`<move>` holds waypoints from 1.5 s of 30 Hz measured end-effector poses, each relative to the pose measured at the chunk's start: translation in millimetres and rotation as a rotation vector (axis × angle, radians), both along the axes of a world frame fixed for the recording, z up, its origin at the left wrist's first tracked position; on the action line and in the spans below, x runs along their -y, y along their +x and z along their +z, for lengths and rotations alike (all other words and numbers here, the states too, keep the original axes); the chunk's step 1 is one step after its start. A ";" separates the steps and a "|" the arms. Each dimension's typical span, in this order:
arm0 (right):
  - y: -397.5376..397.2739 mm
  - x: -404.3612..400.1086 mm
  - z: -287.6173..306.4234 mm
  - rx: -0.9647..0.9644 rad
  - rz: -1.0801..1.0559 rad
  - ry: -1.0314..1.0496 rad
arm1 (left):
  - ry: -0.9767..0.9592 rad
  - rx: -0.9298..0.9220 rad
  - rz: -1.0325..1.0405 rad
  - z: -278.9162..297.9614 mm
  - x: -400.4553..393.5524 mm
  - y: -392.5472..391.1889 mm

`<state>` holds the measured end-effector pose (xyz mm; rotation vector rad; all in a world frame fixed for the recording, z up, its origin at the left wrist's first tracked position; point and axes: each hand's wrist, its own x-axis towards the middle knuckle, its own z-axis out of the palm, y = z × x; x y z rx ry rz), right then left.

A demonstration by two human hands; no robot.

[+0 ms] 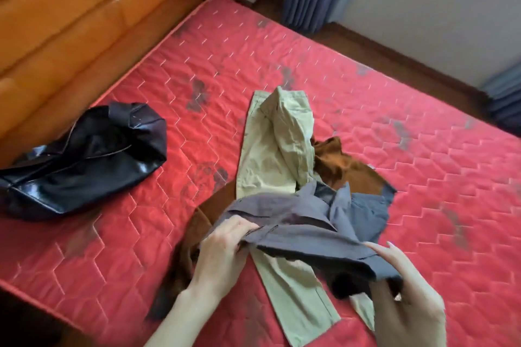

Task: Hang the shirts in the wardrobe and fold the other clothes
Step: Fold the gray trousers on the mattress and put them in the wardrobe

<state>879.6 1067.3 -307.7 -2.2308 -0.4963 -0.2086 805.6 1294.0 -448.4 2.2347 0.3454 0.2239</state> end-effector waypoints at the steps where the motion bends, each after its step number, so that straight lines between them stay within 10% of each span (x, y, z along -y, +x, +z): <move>1: -8.7 14.8 16.2 -0.056 -0.075 0.077 | -0.021 -0.001 0.017 12.0 7.9 -4.3; 21: -110.0 199.1 183.1 -0.392 -0.092 0.345 | 0.216 0.091 -0.176 334.6 137.3 -18.7; 34: -121.0 293.7 283.7 -0.721 0.307 0.481 | 0.539 0.057 -0.361 402.5 136.9 -27.2; 45: -124.0 304.0 291.2 -0.491 -0.114 0.705 | 0.288 -0.134 -0.398 359.0 133.7 -26.9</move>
